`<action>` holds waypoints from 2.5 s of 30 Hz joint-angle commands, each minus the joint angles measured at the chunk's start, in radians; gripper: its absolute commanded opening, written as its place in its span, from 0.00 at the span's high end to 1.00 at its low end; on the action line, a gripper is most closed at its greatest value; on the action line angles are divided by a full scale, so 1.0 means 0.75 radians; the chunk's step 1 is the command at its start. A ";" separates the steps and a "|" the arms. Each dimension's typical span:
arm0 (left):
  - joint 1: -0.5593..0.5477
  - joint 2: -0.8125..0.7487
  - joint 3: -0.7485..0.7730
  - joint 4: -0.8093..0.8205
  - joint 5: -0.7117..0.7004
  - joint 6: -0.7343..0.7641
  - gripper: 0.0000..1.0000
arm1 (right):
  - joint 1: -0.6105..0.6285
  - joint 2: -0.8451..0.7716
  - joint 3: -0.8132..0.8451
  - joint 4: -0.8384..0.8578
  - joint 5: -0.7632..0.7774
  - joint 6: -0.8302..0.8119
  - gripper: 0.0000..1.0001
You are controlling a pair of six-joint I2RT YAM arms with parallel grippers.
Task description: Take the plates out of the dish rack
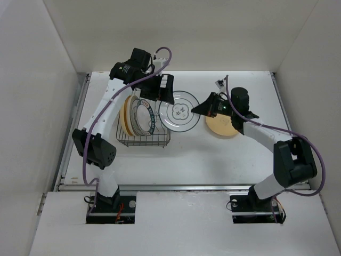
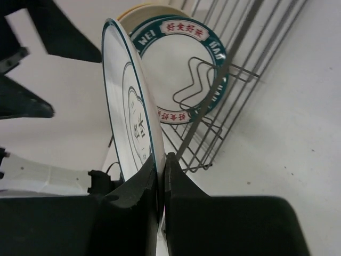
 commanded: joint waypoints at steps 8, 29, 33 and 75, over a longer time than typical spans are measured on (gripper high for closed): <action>-0.073 -0.179 0.138 -0.108 -1.195 0.036 0.02 | -0.110 -0.391 -0.242 -0.281 0.107 -0.098 1.00; -0.109 -0.046 -0.064 -0.223 -1.234 0.136 0.46 | -0.134 -0.300 -0.526 -0.597 0.330 -0.277 0.95; -0.136 -0.001 -0.064 -0.237 -1.234 0.148 0.43 | -0.134 -0.177 -0.514 -0.597 0.330 -0.277 0.85; -0.118 0.273 -0.025 -0.397 -0.973 0.097 0.89 | 0.056 -0.404 -0.230 -1.061 0.905 -0.274 0.08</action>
